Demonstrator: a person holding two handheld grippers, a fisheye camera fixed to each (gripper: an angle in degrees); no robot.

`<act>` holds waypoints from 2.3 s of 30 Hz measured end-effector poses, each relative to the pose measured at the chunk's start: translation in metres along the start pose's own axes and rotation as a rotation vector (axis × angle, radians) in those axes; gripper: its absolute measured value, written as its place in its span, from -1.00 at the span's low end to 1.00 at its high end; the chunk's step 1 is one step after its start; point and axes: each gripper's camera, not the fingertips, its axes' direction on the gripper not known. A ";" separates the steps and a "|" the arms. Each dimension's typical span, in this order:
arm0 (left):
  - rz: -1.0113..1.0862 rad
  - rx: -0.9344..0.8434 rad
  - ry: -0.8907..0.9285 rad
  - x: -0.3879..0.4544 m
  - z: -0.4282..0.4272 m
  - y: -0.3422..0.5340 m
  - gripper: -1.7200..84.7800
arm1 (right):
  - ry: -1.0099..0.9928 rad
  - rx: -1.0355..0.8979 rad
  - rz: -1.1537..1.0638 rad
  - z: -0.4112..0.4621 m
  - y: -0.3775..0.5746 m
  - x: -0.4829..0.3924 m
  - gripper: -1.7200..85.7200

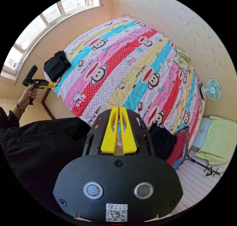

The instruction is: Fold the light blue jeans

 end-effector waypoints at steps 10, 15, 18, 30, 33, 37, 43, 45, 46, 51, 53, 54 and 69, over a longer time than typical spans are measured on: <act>0.336 -0.134 -0.123 0.034 0.162 -0.021 -0.81 | 0.009 0.235 0.400 -0.115 0.150 0.061 -0.95; 0.411 -0.244 -0.067 0.033 0.274 0.027 -0.84 | -0.061 0.082 0.630 -0.089 0.251 0.098 -0.95; 0.451 -0.248 -0.125 0.029 0.323 0.056 -0.85 | -0.210 0.153 0.796 -0.090 0.301 0.135 -0.95; 0.411 -0.126 -0.243 0.003 0.484 0.100 -0.86 | -0.408 0.436 1.180 -0.108 0.451 0.328 -0.95; 0.400 -0.102 -0.271 0.000 0.535 0.110 -0.86 | -0.354 0.406 1.243 -0.106 0.485 0.370 -0.94; 0.373 -0.079 -0.248 -0.011 0.596 0.123 -0.87 | -0.249 0.349 1.274 -0.109 0.507 0.420 -0.92; 0.342 -0.044 -0.309 -0.033 0.642 0.137 -0.86 | -0.205 0.246 1.209 -0.112 0.491 0.480 -0.83; 0.323 -0.018 -0.301 -0.044 0.646 0.142 -0.86 | -0.164 0.189 1.215 -0.105 0.483 0.494 -0.79; 0.309 -0.003 -0.296 -0.052 0.648 0.145 -0.87 | -0.160 0.170 1.220 -0.101 0.482 0.497 -0.78; 0.243 0.034 -0.305 -0.091 0.654 0.158 -0.87 | -0.156 -0.036 1.182 -0.049 0.467 0.490 -0.76; 0.211 0.056 -0.290 -0.110 0.655 0.164 -0.87 | -0.107 -0.025 1.177 -0.051 0.463 0.478 -0.81; 0.201 0.059 -0.287 -0.114 0.655 0.165 -0.87 | -0.123 -0.008 1.191 -0.062 0.463 0.474 -0.86; 0.289 0.053 -0.149 -0.129 0.641 0.137 -0.85 | -0.096 0.940 0.809 -0.386 0.435 0.395 -0.95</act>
